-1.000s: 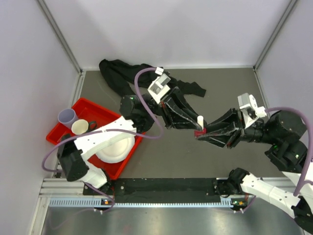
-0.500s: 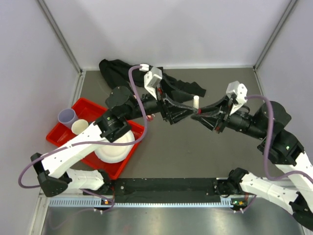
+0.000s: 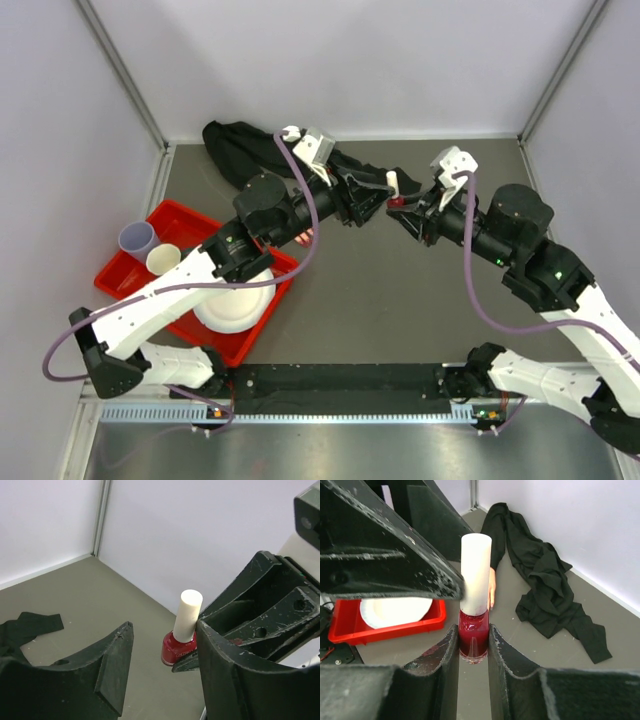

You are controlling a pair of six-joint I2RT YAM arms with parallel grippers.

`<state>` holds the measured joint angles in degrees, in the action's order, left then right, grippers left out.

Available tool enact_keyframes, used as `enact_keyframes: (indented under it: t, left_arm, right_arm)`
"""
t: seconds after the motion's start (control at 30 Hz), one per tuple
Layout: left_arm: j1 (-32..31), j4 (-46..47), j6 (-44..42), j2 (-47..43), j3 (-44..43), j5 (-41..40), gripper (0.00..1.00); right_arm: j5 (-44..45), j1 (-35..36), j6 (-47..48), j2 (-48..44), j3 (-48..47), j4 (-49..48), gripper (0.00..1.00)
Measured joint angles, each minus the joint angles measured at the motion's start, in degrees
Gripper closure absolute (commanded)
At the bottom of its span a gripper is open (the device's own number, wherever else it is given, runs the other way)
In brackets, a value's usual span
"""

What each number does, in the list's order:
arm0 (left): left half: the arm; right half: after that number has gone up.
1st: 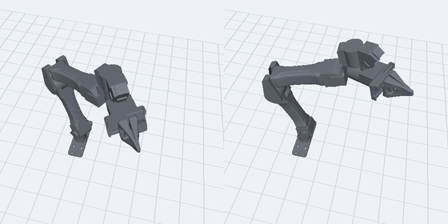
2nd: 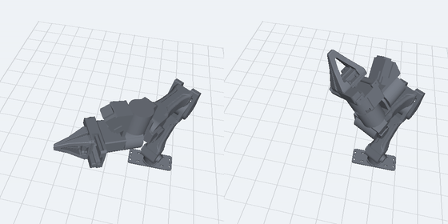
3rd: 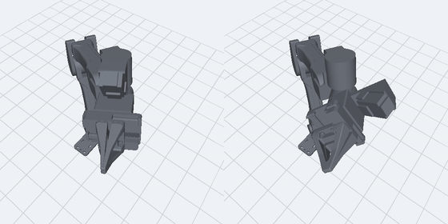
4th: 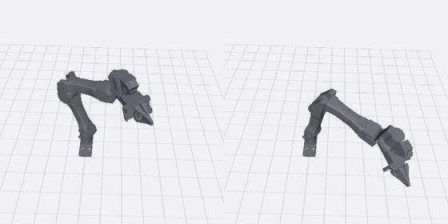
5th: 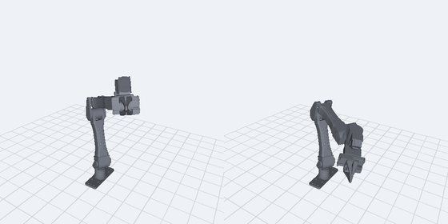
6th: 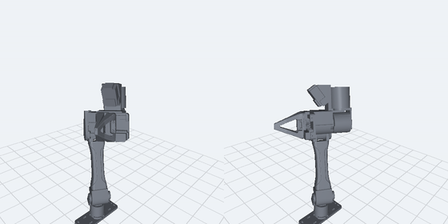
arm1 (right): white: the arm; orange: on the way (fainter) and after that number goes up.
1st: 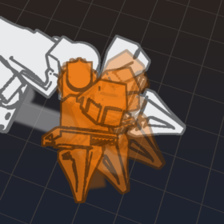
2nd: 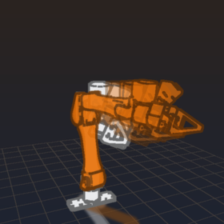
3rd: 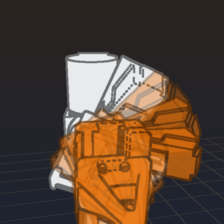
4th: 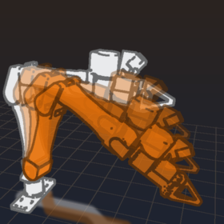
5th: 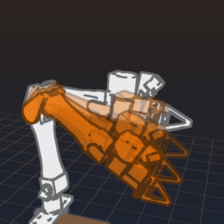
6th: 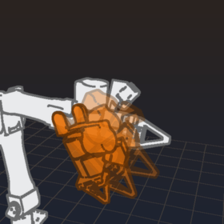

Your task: Paint the nails

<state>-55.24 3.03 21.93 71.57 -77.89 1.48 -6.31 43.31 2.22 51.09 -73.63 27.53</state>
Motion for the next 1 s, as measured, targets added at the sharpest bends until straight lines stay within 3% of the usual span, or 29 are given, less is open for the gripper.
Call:
enact_keyframes:
  t: [0.1,0.37,0.57,0.63,0.83,1.0]
  left_arm:
    - [0.0,0.4,-0.3,1.0,0.0,0.6,0.41]
    - [-0.1,1.0,-0.7,1.7,0.0,0.8,0.53]
    - [-0.3,3.3,-0.4,3.5,-1.4,4.2,0.95]
    - [-0.1,4.0,-0.7,4.2,-1.7,6.4,1.0]
    - [2.5,10.5,-0.4,4.6,-1.2,21.8,1.0]
    - [4.3,33.4,10.9,6.9,1.8,43.4,1.0]
  right_arm:
    - [0.3,0.0,0.2,0.3,0.0,0.0,1.0]
    - [0.5,0.0,0.2,0.4,0.0,0.0,1.0]
    - [0.1,0.0,0.1,0.3,0.0,0.0,1.0]
    - [0.2,-0.2,0.0,0.0,0.0,0.0,1.0]
    - [-4.0,-0.3,-1.3,-3.0,0.0,-0.1,1.0]
    - [-16.6,-0.3,-4.1,-6.8,0.0,-1.7,1.0]
